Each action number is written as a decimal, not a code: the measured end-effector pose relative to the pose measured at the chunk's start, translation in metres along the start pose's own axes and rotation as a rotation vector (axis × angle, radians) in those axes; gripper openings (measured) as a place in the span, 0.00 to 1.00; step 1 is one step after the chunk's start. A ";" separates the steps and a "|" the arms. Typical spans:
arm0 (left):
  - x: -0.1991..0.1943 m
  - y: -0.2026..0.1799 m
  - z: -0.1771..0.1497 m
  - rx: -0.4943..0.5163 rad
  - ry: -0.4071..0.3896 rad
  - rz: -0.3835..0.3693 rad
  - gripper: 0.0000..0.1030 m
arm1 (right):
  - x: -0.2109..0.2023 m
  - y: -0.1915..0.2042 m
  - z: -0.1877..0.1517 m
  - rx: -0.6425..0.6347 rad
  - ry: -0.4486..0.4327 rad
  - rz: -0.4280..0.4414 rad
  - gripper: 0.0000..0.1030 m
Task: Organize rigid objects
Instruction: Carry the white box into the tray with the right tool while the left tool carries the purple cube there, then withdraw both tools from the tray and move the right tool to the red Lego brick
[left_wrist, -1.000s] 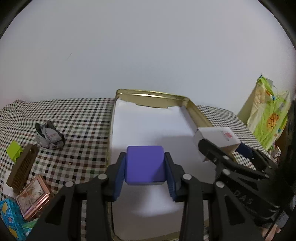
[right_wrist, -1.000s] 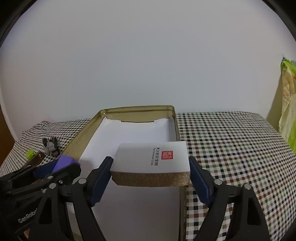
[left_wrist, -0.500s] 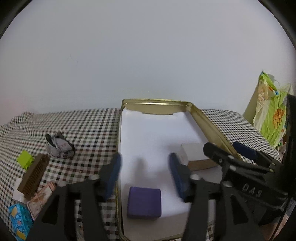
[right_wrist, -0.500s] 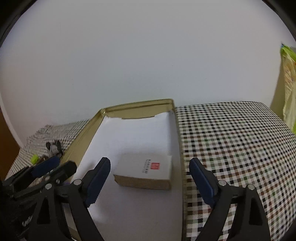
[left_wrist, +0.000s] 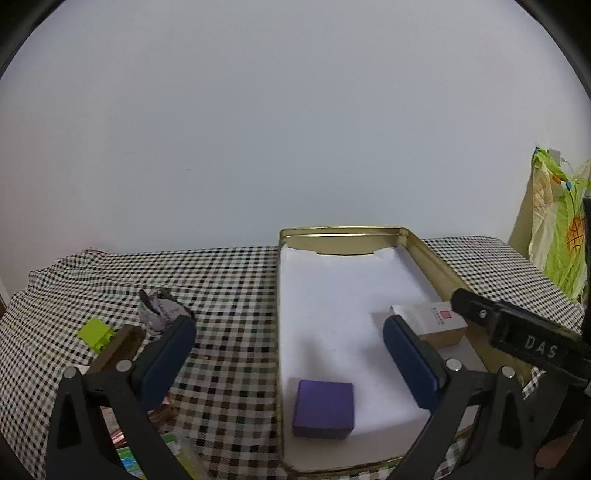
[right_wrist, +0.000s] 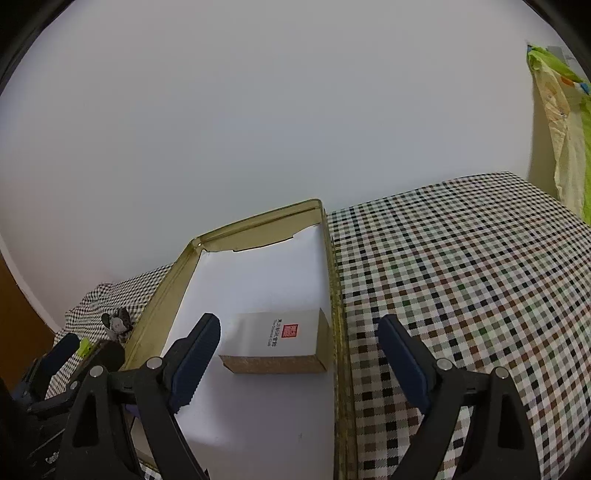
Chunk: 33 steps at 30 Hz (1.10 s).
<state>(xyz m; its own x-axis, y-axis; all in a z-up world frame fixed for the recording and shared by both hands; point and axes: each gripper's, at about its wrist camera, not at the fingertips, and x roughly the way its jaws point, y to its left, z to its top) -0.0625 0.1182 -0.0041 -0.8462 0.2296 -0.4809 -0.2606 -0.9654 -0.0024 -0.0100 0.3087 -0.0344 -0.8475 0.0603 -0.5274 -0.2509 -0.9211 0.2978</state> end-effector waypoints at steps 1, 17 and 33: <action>-0.001 0.002 -0.001 0.000 0.000 0.006 0.99 | -0.001 0.000 -0.001 0.000 -0.005 -0.005 0.86; -0.012 0.017 -0.012 -0.006 0.008 0.042 0.99 | -0.043 0.025 -0.018 -0.028 -0.123 -0.061 0.86; -0.029 0.046 -0.023 -0.085 0.027 0.038 0.99 | -0.062 0.042 -0.037 -0.025 -0.118 -0.029 0.86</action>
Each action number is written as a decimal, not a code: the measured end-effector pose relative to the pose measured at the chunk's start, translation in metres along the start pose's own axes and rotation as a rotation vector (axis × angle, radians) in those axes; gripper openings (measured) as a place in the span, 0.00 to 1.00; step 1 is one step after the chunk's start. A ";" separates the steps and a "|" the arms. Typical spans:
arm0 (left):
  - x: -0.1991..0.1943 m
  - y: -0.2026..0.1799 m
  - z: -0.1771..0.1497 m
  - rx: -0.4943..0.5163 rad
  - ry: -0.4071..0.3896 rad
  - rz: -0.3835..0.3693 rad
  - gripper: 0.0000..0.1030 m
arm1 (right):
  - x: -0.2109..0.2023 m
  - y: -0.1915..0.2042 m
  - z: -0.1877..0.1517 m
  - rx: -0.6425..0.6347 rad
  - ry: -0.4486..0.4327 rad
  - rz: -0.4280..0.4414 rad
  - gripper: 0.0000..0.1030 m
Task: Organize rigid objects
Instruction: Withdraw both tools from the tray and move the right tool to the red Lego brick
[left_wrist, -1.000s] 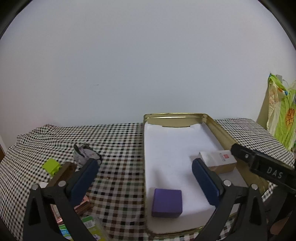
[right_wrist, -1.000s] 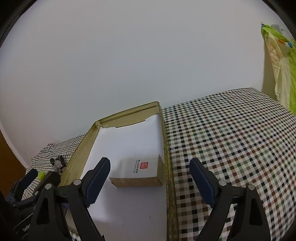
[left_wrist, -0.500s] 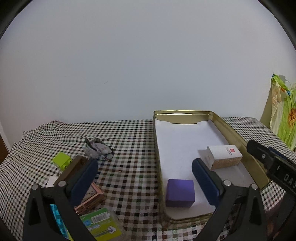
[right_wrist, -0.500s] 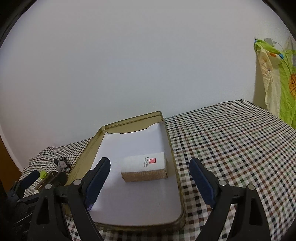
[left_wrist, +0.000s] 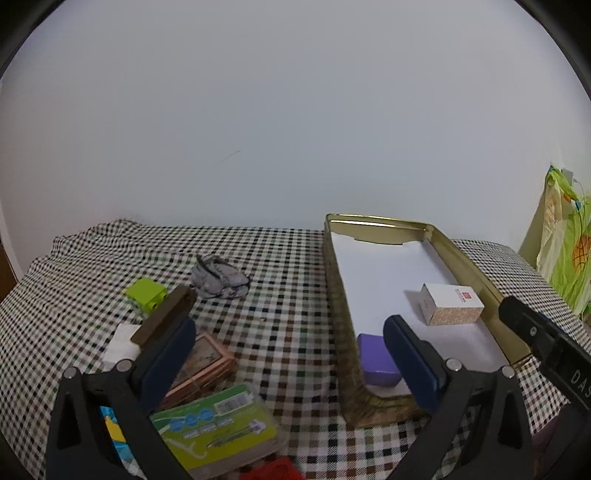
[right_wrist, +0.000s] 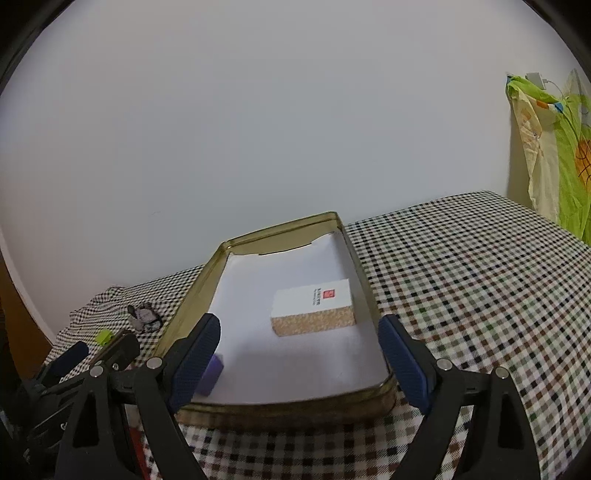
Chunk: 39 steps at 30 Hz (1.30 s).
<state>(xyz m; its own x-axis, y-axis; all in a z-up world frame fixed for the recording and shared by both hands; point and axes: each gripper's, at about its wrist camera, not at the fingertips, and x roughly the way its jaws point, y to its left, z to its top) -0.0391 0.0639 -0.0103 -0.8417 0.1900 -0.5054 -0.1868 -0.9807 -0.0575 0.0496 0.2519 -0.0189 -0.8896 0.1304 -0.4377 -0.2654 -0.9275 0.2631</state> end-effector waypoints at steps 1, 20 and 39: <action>0.000 0.002 -0.001 -0.002 0.002 0.002 0.99 | -0.001 0.002 -0.001 -0.006 -0.003 0.000 0.86; -0.027 0.094 -0.018 -0.084 0.064 0.093 0.99 | -0.019 0.057 -0.030 -0.142 0.094 0.147 0.86; -0.027 0.176 -0.027 -0.207 0.158 0.151 0.99 | 0.002 0.167 -0.093 -0.514 0.381 0.254 0.77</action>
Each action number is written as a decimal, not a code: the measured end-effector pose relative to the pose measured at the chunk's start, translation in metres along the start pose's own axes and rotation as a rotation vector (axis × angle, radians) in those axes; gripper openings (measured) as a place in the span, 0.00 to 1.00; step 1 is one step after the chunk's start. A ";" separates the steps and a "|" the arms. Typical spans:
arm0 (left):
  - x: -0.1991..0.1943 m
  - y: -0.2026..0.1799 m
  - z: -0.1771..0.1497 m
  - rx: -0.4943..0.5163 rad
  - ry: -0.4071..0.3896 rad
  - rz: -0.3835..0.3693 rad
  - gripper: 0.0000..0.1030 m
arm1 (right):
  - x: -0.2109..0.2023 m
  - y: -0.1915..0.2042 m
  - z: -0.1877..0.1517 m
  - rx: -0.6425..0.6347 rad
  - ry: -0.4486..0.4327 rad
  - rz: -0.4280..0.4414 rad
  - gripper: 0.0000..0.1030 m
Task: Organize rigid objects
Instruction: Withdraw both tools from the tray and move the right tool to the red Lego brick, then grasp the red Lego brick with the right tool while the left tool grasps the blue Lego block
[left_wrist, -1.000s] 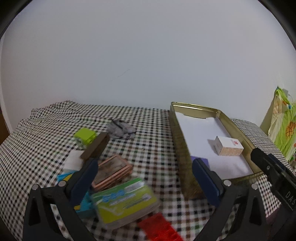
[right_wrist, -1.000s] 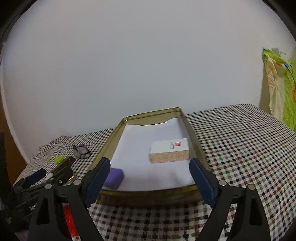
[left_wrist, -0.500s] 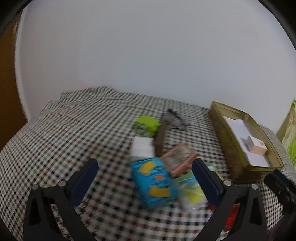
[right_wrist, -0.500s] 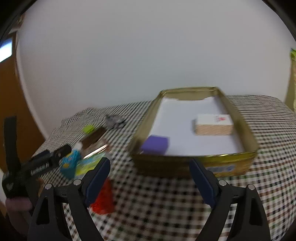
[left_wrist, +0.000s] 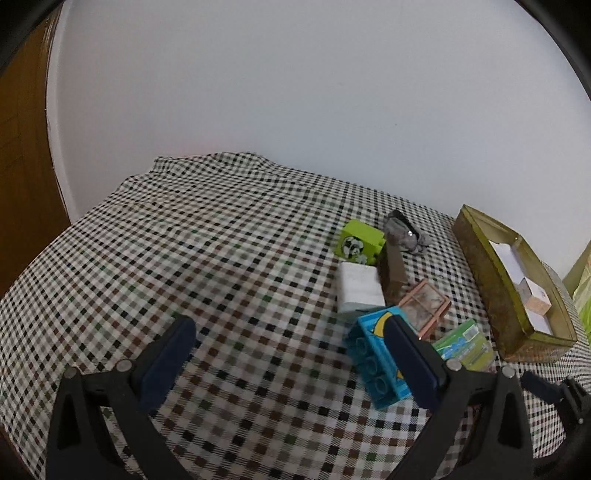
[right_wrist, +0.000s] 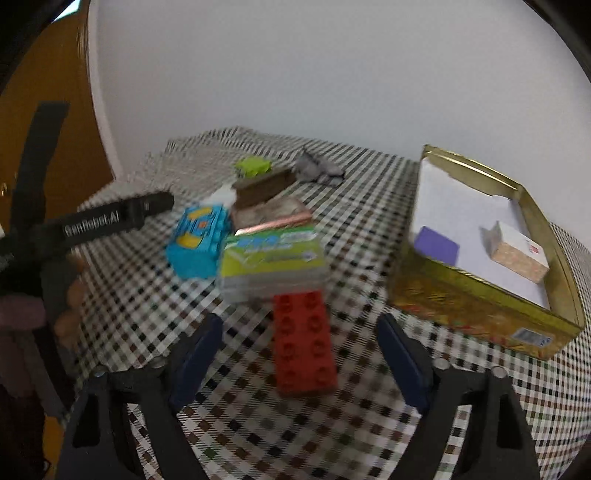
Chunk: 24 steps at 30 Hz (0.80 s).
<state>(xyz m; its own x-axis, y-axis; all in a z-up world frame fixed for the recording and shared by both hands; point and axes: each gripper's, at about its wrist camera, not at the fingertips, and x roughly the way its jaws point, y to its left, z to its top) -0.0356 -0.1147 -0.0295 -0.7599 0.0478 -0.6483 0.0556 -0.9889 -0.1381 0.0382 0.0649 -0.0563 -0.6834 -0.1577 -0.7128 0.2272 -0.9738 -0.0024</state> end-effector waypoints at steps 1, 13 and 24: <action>0.000 -0.001 0.000 0.001 -0.001 -0.001 0.99 | 0.002 0.002 -0.001 -0.004 0.011 -0.003 0.72; 0.008 -0.048 -0.003 0.070 0.031 -0.034 0.99 | 0.012 -0.019 -0.007 0.108 0.049 0.062 0.33; 0.025 -0.040 -0.005 -0.044 0.125 -0.046 0.74 | -0.006 -0.048 -0.008 0.255 -0.087 0.099 0.33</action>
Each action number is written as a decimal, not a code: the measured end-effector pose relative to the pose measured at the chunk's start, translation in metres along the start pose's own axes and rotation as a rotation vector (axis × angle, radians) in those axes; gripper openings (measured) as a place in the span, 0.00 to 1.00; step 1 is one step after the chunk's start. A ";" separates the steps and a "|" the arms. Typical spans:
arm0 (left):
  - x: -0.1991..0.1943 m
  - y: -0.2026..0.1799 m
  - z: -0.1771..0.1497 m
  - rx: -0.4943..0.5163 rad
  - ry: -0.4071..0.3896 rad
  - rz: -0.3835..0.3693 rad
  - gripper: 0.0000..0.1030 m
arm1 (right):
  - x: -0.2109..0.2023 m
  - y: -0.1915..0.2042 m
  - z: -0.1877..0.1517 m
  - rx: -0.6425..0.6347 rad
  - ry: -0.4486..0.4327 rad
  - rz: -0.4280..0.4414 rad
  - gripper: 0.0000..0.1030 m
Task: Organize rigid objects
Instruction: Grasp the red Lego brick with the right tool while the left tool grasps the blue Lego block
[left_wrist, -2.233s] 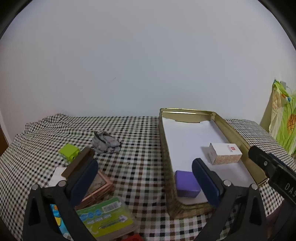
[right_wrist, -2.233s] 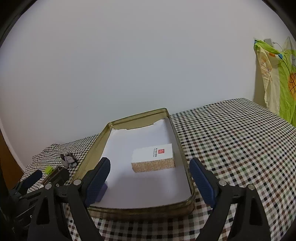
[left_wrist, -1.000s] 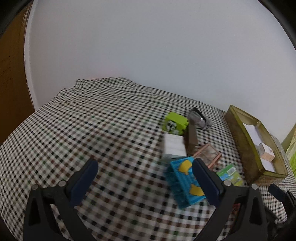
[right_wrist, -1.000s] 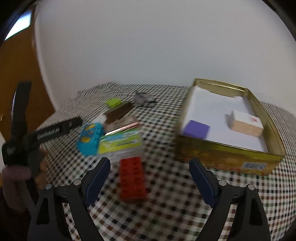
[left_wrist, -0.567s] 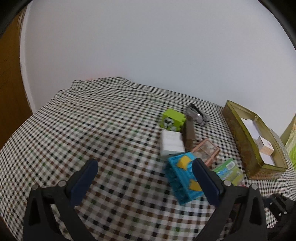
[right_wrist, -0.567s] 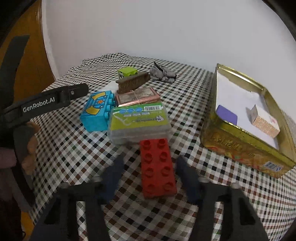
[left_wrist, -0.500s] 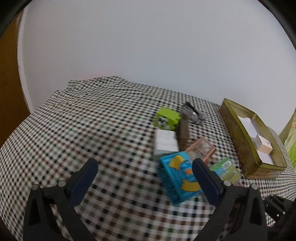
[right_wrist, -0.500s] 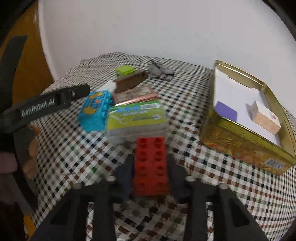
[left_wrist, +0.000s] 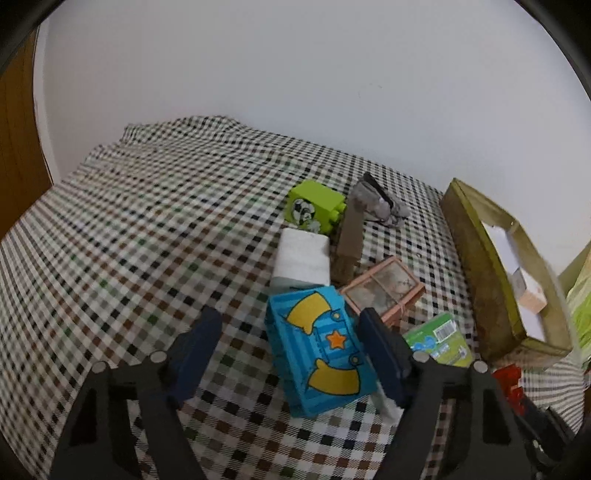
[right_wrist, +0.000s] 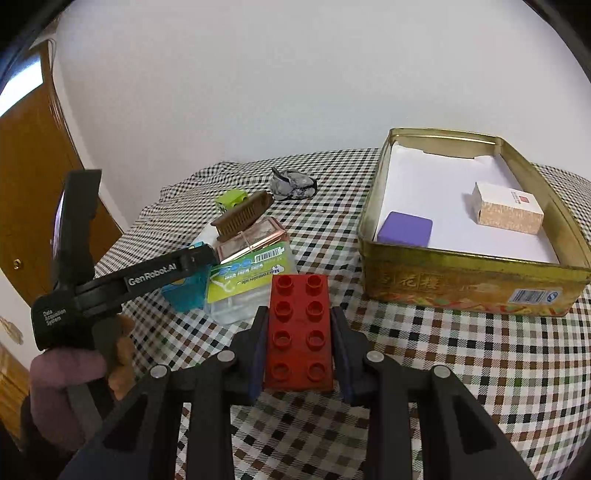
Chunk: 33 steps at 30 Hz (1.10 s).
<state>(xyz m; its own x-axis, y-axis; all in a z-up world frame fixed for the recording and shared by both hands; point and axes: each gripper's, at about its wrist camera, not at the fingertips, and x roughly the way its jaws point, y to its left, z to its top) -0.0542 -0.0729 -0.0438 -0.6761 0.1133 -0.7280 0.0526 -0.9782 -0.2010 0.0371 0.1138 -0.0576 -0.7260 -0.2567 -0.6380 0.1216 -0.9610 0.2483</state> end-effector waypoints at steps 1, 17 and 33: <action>0.000 0.004 0.000 -0.010 0.005 -0.022 0.72 | -0.001 0.000 0.002 -0.002 0.001 0.000 0.33; 0.004 0.003 -0.007 0.128 0.081 0.068 0.80 | -0.004 -0.002 0.001 -0.017 0.014 0.000 0.33; -0.021 0.025 -0.009 -0.015 -0.040 -0.028 0.46 | -0.017 -0.003 0.000 0.005 -0.070 0.008 0.33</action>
<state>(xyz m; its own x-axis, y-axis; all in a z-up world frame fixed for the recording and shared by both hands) -0.0319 -0.0984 -0.0398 -0.7064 0.1330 -0.6952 0.0440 -0.9720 -0.2306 0.0491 0.1205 -0.0479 -0.7708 -0.2563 -0.5832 0.1244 -0.9584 0.2568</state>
